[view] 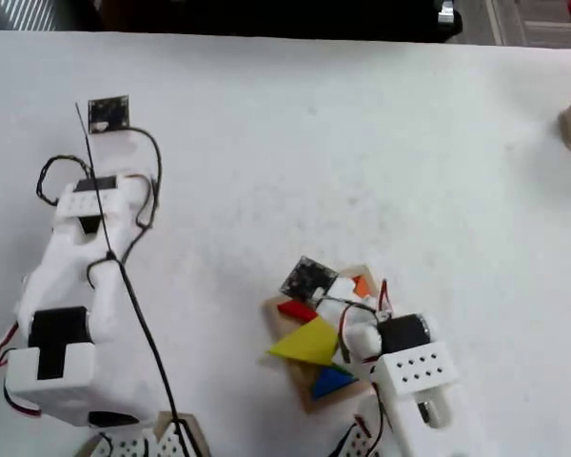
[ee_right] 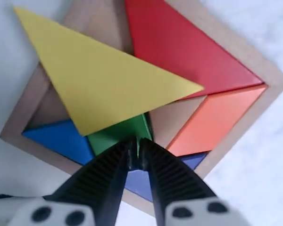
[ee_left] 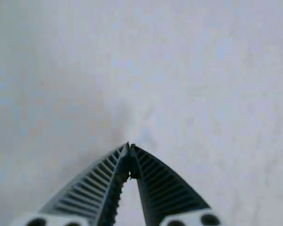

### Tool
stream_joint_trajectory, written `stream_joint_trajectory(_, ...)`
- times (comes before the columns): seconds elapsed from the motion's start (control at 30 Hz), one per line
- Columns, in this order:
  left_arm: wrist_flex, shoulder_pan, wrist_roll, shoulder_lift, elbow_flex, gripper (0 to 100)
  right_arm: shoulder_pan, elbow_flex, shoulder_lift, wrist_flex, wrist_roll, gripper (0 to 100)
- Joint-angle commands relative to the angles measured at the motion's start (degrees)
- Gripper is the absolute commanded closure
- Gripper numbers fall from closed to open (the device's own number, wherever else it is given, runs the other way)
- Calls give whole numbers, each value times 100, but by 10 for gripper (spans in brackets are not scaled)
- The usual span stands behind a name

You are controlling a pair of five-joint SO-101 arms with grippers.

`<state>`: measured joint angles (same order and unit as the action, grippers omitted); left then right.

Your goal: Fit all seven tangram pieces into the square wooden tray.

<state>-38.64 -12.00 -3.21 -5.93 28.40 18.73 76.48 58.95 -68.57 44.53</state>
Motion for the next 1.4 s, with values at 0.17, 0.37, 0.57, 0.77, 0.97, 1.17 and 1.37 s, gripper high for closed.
stream_joint_trajectory(0.17, 9, -48, 44, 31, -264, 976, -4, 413, 92, 356, 132, 981)
stream_joint_trajectory(0.37, -26, -57, 44, 31, -255, 976, -743, 440, 92, 251, 624, 981)
stream_joint_trajectory(0.57, 0, -57, 44, 22, -255, 976, -1851, 448, 92, 110, 1855, 981)
stream_joint_trajectory(0.77, 9, -48, 44, 22, -255, 976, -2167, 44, 145, -224, 1978, 981)
stream_joint_trajectory(0.97, 9, -48, 44, 22, -255, 976, -1473, -765, 101, -453, 492, 981)
stream_joint_trajectory(1.17, 9, -48, 44, 22, -255, 976, -330, -712, 92, -268, -607, 981)
stream_joint_trajectory(1.37, 9, -40, 44, 22, -255, 976, -382, -158, 92, 163, -615, 981)
